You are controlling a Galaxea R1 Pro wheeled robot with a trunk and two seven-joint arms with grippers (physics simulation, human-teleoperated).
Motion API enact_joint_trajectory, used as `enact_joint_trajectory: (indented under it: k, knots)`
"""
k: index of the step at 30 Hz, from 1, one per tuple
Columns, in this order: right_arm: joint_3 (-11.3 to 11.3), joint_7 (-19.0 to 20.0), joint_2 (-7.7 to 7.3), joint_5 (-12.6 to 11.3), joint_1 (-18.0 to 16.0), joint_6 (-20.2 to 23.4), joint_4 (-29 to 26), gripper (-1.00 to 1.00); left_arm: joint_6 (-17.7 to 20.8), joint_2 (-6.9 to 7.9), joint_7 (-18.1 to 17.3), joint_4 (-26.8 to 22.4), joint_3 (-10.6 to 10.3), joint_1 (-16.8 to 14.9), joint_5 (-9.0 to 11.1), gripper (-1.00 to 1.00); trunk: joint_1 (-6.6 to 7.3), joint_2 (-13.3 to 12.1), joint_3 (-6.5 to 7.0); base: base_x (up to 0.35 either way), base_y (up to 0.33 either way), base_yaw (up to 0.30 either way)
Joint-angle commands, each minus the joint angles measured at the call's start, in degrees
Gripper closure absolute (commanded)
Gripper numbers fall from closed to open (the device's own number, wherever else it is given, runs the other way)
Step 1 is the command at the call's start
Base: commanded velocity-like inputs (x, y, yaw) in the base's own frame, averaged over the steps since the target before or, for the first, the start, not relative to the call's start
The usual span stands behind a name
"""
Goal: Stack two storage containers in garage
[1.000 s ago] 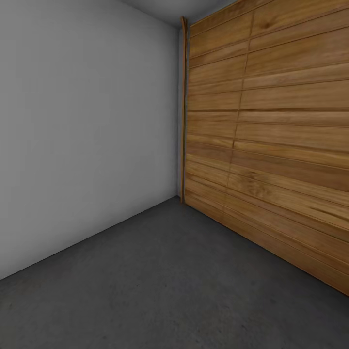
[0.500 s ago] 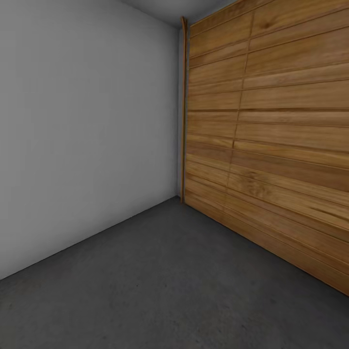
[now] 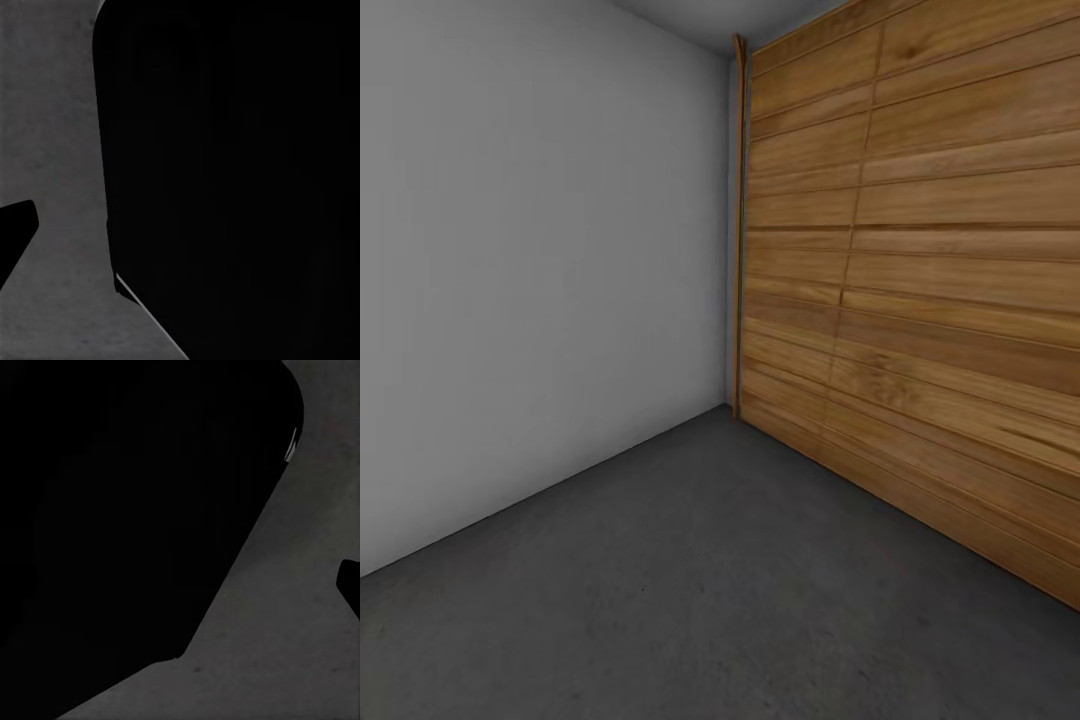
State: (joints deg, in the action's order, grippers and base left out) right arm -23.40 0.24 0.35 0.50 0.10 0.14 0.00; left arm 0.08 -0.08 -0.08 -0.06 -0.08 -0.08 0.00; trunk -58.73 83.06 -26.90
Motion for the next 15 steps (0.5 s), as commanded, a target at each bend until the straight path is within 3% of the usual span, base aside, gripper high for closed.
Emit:
enact_joint_trajectory:
  k: [1,15]
  knots:
    - [-0.17,0.02,0.00,0.05,-0.01,0.01,0.00,-1.00,0.01,0.00,-0.01,-0.01,-0.01,-0.01,0.00,-1.00,0.00,0.02,-0.03,0.000,0.000,0.000]
    - [-0.17,0.02,0.00,0.05,-0.01,0.01,0.00,-1.00,0.01,0.00,-0.01,-0.01,-0.01,-0.01,0.00,-1.00,0.00,0.02,-0.03,0.000,0.000,0.000]
